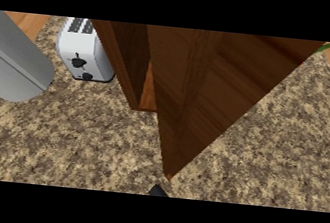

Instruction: Pick up the wine, place it into the cabinet and close the cabinet

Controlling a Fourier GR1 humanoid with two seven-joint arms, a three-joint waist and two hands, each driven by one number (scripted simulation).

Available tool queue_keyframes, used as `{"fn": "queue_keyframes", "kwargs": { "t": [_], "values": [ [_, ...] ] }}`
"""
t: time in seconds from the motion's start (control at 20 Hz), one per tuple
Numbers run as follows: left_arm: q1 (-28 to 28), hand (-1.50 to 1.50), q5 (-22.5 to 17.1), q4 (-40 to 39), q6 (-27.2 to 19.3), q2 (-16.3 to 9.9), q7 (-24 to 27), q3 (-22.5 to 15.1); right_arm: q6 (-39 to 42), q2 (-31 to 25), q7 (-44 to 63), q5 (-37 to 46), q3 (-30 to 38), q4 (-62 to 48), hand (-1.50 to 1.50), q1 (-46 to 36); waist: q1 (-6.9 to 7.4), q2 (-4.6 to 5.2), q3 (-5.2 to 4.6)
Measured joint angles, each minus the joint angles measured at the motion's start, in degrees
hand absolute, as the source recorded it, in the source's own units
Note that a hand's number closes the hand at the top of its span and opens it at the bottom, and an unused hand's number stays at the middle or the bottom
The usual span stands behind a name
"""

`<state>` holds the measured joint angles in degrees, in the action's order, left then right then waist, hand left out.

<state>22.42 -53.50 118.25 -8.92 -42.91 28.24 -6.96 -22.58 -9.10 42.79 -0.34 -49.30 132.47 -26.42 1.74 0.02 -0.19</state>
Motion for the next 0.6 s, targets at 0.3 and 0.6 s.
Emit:
{"fn": "queue_keyframes", "kwargs": {
  "t": [0.3,0.6],
  "values": [
    [-0.16,-1.5,0.8,0.93,-0.42,1.07,-0.96,-0.16,-4.68,6.4,-1.53,-6.65,5.69,-13.94,1.5,-16.66,0.83,0.11,0.05],
    [-1.58,-1.5,2.49,-0.24,-1.12,3.4,-1.67,-1.19,-6.46,8.42,-4.92,-12.94,12.09,-29.25,1.5,-32.15,0.4,0.13,0.1]
  ]
}}
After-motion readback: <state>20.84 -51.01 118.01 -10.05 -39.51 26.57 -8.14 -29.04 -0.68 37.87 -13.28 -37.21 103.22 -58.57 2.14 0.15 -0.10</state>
